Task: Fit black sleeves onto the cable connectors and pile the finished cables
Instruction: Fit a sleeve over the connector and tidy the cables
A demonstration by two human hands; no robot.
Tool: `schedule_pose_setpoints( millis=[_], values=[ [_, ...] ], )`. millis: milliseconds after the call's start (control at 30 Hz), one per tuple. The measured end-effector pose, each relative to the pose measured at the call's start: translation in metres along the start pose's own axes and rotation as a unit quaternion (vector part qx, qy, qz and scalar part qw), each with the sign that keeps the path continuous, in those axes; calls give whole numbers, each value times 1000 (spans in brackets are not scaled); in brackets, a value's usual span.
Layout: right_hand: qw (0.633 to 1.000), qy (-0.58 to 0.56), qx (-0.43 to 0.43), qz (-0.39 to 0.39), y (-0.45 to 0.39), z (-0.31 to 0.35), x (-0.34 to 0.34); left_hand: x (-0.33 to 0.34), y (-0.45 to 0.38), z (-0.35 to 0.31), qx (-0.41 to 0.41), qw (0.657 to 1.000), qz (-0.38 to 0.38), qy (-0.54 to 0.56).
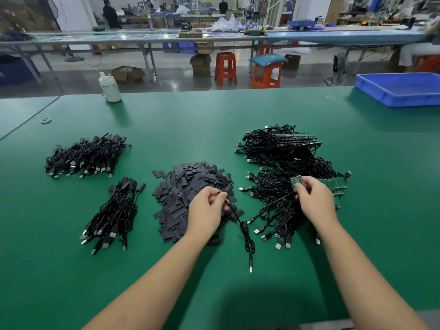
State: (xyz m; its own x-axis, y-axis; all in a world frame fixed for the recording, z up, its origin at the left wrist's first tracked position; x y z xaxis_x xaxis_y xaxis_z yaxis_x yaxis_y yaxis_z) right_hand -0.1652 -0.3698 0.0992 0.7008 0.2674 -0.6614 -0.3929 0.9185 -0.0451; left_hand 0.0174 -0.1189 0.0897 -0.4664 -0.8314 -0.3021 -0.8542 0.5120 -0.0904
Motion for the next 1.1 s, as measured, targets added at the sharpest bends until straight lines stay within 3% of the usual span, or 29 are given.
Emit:
schedule_pose_setpoints(
  millis=[100, 167, 300, 333, 400, 467, 500, 567, 733, 800, 867, 1000, 1100],
  values=[
    [992, 126, -10, -4, -6, 3, -2, 4, 1, -3, 0, 998, 40, 53],
    [981, 191, -16, -25, -5, 5, -3, 4, 0, -8, 24, 998, 57, 21],
    [971, 148, -149, -116, 24, 42, -6, 4, -1, -15, 55, 995, 82, -14],
    [976, 111, -169, -81, 31, 52, 3, 5, -2, -16, 55, 995, 89, -7],
    [985, 30, -147, 85, 48, 64, 40, 5, -4, -18, 50, 994, 93, 4],
    [959, -43, -97, 264, 78, 70, 81, 0, -6, -18, 42, 996, 84, 9],
    [943, -77, -79, 313, 91, 72, 96, -3, -8, -18, 35, 996, 79, 15],
    [933, -115, -68, 335, 104, 72, 115, -9, -10, -10, 7, 996, 81, 44],
    [938, -171, -18, 302, 105, 63, 139, -20, -4, 20, -52, 989, 118, 65],
    [939, -183, 7, 290, 104, 55, 143, -28, -4, 32, -35, 994, 102, -16],
    [934, -202, 32, 292, 103, 49, 147, -31, -2, 36, 25, 979, 109, -170],
    [931, -197, 62, 301, 101, 42, 155, -14, 14, 49, 133, 877, 187, -422],
    [929, -191, 67, 310, 100, 37, 160, -5, 20, 61, 156, 849, 199, -464]
  ],
)
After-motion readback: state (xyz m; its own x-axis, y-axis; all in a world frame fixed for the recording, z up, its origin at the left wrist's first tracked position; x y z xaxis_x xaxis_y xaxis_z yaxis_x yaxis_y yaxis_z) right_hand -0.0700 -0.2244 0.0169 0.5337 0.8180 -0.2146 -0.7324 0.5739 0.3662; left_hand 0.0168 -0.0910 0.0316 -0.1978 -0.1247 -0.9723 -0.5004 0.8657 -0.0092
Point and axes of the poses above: each hand's wrist, its own y-axis away from the middle knuckle, its own x-axis out of the palm, z = x × y, the point moved 9 cm from there along -y, towards the middle knuckle, and after that the axes turned 6 degrees about x, right-handed, at the moved point
